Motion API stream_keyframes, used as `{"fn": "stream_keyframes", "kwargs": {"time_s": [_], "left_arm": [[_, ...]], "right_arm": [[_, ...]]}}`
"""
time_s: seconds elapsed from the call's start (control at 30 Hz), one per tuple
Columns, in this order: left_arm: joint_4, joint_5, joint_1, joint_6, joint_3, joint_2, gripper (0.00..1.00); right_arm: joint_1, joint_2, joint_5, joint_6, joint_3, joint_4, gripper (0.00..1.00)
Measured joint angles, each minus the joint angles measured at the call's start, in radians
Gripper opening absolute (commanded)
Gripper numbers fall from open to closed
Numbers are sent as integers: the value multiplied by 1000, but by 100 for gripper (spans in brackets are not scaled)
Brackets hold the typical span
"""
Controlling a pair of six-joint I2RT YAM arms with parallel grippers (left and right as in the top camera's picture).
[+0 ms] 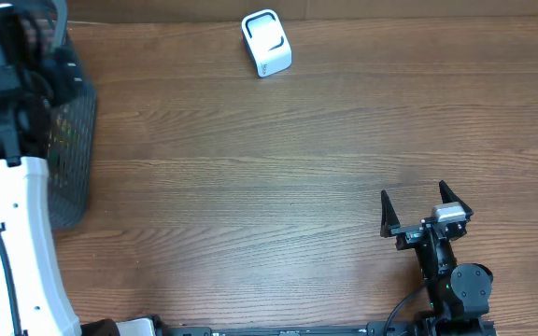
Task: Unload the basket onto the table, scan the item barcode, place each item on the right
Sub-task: 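Raise the left gripper and move it over the grey basket, then lower the left gripper into the basket and grasp the green-capped Kleenex container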
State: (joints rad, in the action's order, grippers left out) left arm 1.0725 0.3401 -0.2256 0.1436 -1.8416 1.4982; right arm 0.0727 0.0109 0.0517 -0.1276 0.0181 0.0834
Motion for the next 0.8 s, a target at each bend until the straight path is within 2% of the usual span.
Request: {"fn": "stream_keyframes", "kwargs": {"time_s": [0.27,0.5,0.8], "left_arm": [[33,-116,-207,-33,-5,19,99],[121,-237,-354,-76,-7,122,100],[190,-358,-427,-138,-7,283,99]], "right_arm": [[0,0,0,0,0,0,100],[0,0,0,0,0,0,100],[0,0,0,0,0,0,100]]}}
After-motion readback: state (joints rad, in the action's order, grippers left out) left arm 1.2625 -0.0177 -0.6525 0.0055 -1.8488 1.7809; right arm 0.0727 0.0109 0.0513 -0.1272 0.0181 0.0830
